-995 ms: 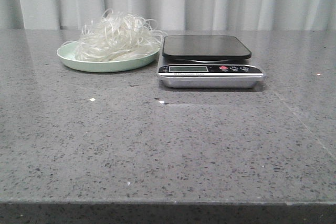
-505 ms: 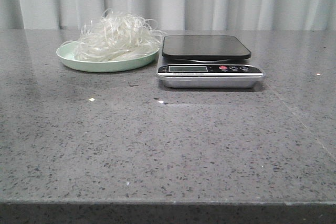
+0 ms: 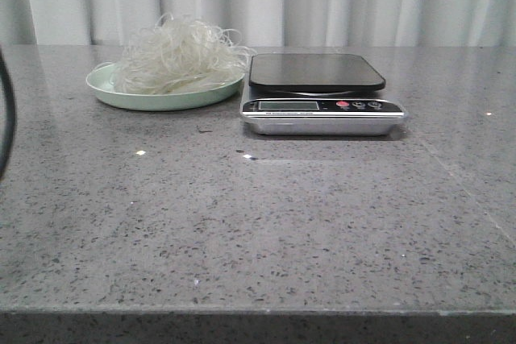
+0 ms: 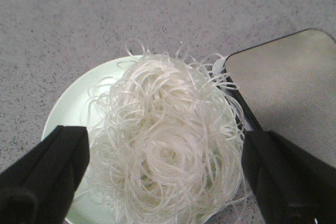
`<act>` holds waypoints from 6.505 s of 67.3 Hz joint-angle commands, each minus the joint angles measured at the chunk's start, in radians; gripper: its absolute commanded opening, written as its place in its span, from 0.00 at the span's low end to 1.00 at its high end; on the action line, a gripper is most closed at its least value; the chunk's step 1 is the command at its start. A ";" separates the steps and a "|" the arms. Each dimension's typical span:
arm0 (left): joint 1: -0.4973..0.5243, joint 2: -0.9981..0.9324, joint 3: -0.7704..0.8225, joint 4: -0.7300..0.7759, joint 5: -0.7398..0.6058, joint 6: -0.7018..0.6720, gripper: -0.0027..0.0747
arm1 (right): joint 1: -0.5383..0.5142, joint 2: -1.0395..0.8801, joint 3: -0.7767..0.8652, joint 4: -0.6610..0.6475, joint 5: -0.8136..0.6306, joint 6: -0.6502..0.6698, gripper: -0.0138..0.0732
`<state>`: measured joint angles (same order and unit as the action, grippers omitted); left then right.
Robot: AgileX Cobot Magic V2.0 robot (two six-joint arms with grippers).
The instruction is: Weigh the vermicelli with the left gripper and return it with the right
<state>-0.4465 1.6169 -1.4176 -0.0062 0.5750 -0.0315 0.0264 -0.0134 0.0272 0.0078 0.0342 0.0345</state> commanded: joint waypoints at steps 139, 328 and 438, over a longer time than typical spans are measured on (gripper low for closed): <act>-0.205 0.398 -0.697 -0.146 0.271 0.009 0.32 | 0.001 -0.013 -0.008 -0.015 -0.082 0.001 0.35; -0.205 -1.480 1.129 -0.142 -0.527 0.195 0.20 | 0.003 -0.013 -0.009 0.028 -0.206 0.050 0.35; -0.205 -1.480 1.129 -0.142 -0.550 0.195 0.20 | 0.438 1.355 -1.532 -0.093 0.632 0.122 0.85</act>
<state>-0.6460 0.1260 -0.2621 -0.1394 0.1009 0.1608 0.4342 1.2428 -1.3526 -0.0709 0.6386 0.1566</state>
